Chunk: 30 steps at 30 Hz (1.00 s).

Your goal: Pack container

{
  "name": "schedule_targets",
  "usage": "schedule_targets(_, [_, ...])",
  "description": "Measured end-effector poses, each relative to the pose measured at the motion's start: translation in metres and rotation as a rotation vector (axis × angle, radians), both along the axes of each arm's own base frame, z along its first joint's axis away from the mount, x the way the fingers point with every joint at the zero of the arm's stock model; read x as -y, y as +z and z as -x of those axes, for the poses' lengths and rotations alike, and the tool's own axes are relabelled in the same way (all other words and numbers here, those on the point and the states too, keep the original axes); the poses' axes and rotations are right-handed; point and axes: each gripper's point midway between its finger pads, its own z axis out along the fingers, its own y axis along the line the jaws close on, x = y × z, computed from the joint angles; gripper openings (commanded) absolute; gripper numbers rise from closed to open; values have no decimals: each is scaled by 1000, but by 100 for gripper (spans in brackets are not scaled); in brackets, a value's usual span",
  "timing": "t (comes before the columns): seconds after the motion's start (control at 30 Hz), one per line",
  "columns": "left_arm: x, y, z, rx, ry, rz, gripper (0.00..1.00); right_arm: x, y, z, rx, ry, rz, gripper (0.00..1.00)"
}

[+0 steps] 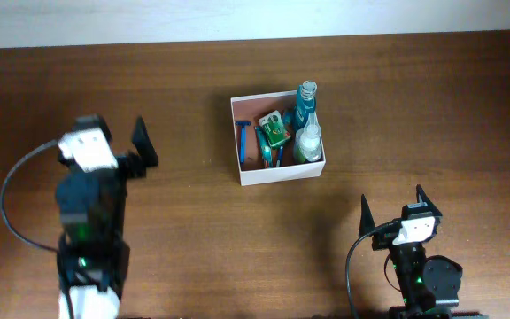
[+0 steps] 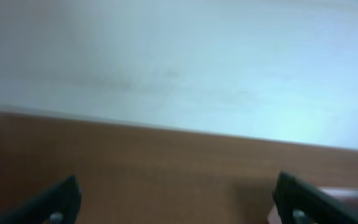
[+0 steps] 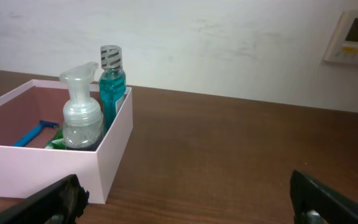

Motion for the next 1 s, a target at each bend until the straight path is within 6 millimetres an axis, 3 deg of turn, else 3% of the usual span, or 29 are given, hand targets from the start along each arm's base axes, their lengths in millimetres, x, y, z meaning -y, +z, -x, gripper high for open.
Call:
schedule_targets(0.2, [16, -19, 36, 97, -103, -168, 99, 0, 0, 0, 0, 0, 0, 98])
schedule_targets(0.57, [21, -30, 79, 226, -119, -231, 99, 0, 0, 0, 0, 0, 1, 98])
schedule_targets(1.0, [22, -60, 94, 250, -119, -235, 99, 0, 0, 0, 0, 0, 0, 98])
